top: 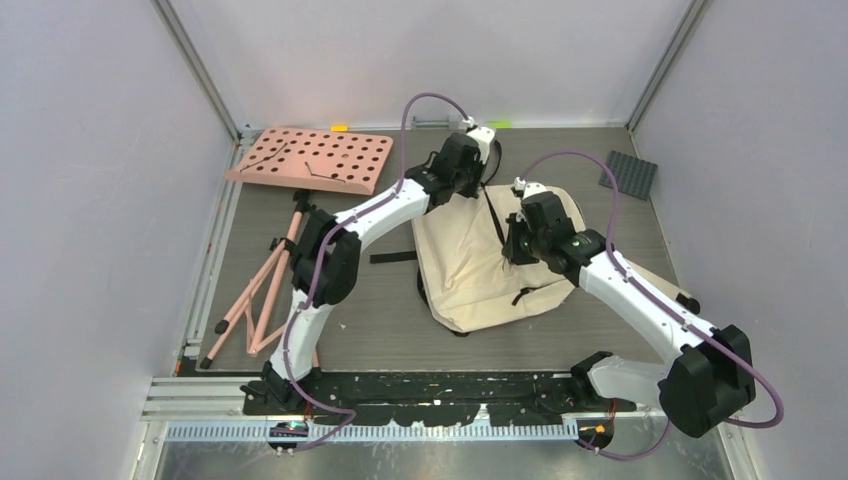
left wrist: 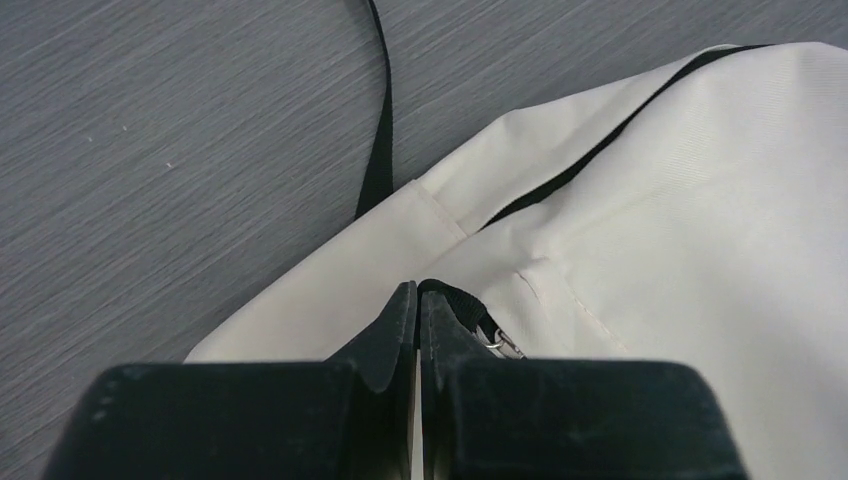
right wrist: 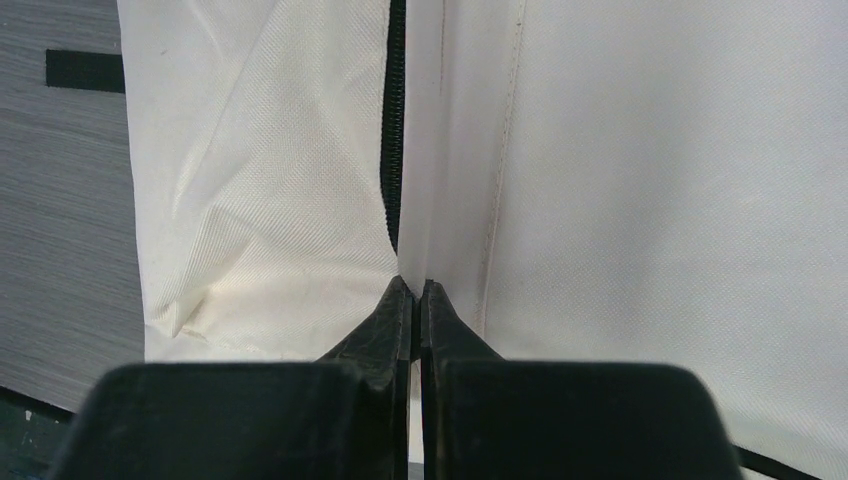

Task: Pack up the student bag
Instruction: Zip the student bag at the center of the board, then reset both arms

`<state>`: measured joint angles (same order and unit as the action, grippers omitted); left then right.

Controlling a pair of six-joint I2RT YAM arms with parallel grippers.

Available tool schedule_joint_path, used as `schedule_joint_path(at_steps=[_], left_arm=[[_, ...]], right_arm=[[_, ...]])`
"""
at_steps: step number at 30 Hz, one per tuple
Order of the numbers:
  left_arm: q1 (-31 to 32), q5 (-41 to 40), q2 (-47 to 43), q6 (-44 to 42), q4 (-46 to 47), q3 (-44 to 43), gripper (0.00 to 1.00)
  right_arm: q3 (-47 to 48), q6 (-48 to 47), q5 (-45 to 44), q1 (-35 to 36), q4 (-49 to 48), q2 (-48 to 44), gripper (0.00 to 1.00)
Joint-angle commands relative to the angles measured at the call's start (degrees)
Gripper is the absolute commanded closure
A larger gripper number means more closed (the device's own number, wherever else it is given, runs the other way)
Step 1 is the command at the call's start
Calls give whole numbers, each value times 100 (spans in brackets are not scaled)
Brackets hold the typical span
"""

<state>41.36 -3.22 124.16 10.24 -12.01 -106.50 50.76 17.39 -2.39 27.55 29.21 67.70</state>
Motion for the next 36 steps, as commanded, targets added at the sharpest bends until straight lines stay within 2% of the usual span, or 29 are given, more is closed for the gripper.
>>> schedule_joint_path(at_steps=[1, 7, 11, 12, 13, 14, 15, 16, 18, 22, 25, 30, 36], left_arm=[[-223, -944, 519, -152, -483, -1007, 100], [-286, -1198, 719, -40, -768, -1281, 100], [-282, -884, 562, -89, -597, -1060, 100], [-286, -645, 470, -148, -475, -939, 91], [-285, -394, 342, -220, -243, -732, 79], [-281, -176, 172, -261, 131, -489, 60], [-286, -51, 0, -263, 388, -279, 41], [-282, -29, -169, -230, 568, -78, 29], [-289, -44, -537, -158, 751, 198, 16], [-340, 7, -1023, -61, 467, 413, 1], [-473, -249, -1483, 247, 106, 706, 0], [-865, -727, -2800, 654, 397, 2007, 0], [-1710, -1307, -4426, 1210, -520, 2986, 0]], right_arm=[[99, 104, -117, 22, 479, -403, 99], [147, 133, -195, 22, 441, -430, 99], [240, 151, -229, 22, 399, -371, 97], [275, 164, -256, 22, 392, -369, 87], [346, 185, -281, 18, 383, -375, 78], [390, 203, -355, 21, 361, -395, 65], [483, 223, -430, 22, 351, -396, 58], [542, 227, -473, 22, 336, -404, 44], [803, 221, -596, 22, 331, -354, 26], [1177, 24, -804, -46, 384, -96, 16], [1366, -77, -827, -365, 457, 64, 13], [1518, -138, -505, -1265, 531, 57, 11], [1558, -200, -312, -2590, 568, -317, 10]])
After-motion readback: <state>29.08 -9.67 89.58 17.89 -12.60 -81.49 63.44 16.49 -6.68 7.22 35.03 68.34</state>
